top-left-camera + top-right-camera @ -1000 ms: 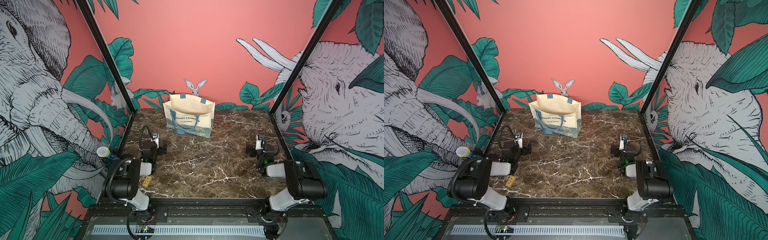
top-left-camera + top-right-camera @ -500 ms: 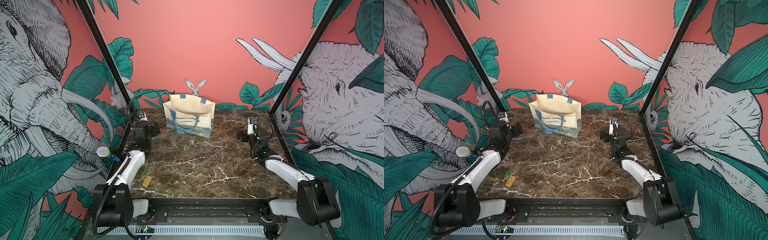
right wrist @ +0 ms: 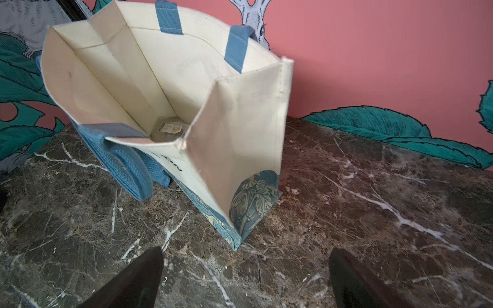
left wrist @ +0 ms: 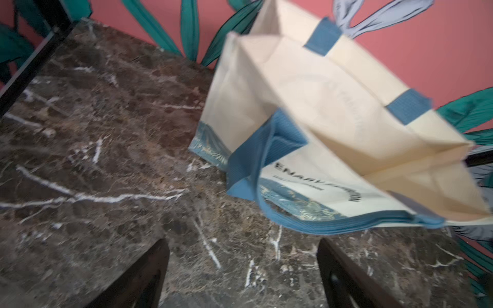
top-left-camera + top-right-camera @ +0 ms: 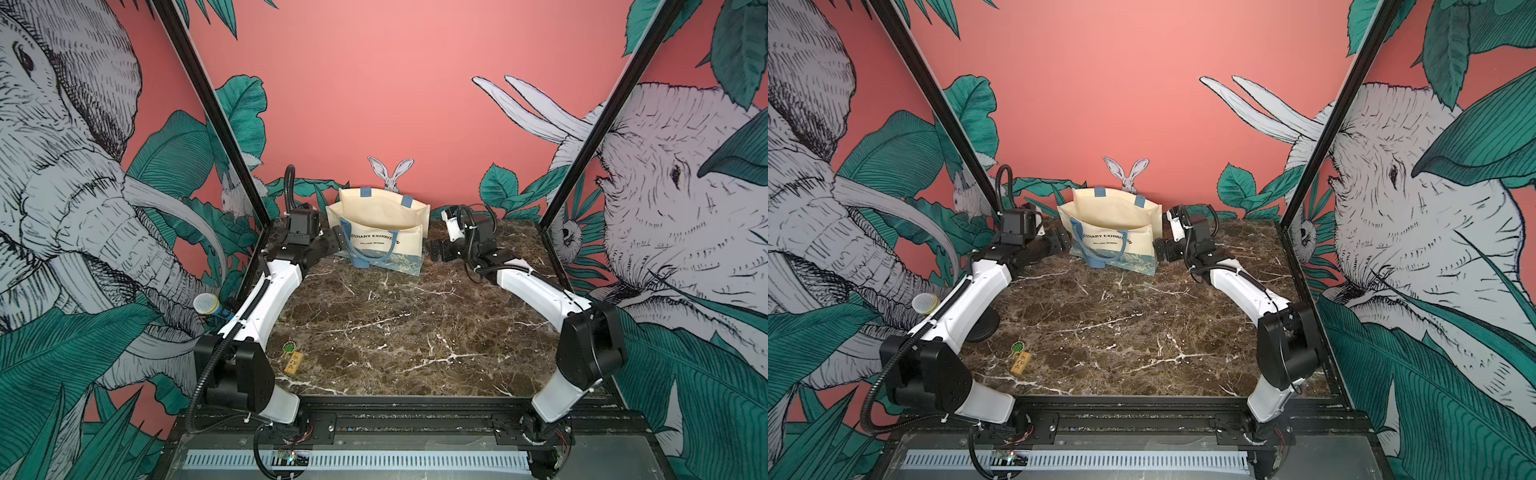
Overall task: Take out the compass set from the canvas bag
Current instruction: Adjust the canvas bag at the center of the board.
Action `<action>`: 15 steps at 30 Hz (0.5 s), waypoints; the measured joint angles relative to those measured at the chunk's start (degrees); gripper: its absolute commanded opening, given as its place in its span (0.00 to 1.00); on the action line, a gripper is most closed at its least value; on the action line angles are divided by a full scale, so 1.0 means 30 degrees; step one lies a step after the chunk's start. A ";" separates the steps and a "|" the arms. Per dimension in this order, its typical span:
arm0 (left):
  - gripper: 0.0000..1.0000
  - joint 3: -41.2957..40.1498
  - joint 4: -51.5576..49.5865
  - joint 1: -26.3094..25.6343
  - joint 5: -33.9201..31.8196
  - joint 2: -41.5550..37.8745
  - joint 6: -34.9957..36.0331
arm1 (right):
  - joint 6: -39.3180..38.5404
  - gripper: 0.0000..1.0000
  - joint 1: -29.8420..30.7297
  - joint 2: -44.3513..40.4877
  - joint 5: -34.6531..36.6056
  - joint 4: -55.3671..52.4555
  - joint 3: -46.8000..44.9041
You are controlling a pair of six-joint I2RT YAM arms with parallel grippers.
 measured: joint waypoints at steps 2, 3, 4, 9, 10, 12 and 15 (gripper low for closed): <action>0.89 0.1457 -0.0007 -0.0350 0.0328 0.0780 -0.0401 | -0.0240 0.99 0.0044 0.0554 -0.0226 -0.0750 0.0860; 0.89 0.2040 0.0000 -0.0401 0.0444 0.1180 -0.0561 | -0.0313 0.99 0.0044 0.0678 -0.0328 -0.0940 0.1064; 0.89 0.2783 0.0022 -0.0430 0.0619 0.1741 -0.0772 | -0.0379 0.99 0.0044 0.0721 -0.0495 -0.1107 0.1144; 0.91 0.6149 -0.0896 -0.0430 0.1581 0.4838 -0.1632 | -0.0838 0.99 0.0058 0.0590 -0.0634 -0.1902 0.1137; 0.91 0.6747 -0.1224 -0.0430 0.1756 0.5559 -0.1741 | -0.0962 0.99 0.0058 0.0546 -0.0597 -0.2033 0.1129; 0.91 0.7504 -0.1741 -0.0430 0.1960 0.6543 -0.1923 | -0.1086 0.99 0.0058 0.0495 -0.0612 -0.2047 0.1064; 0.91 0.8845 -0.2448 -0.0452 0.2251 0.8087 -0.2149 | -0.1144 0.99 0.0087 0.0481 -0.0678 -0.2055 0.0954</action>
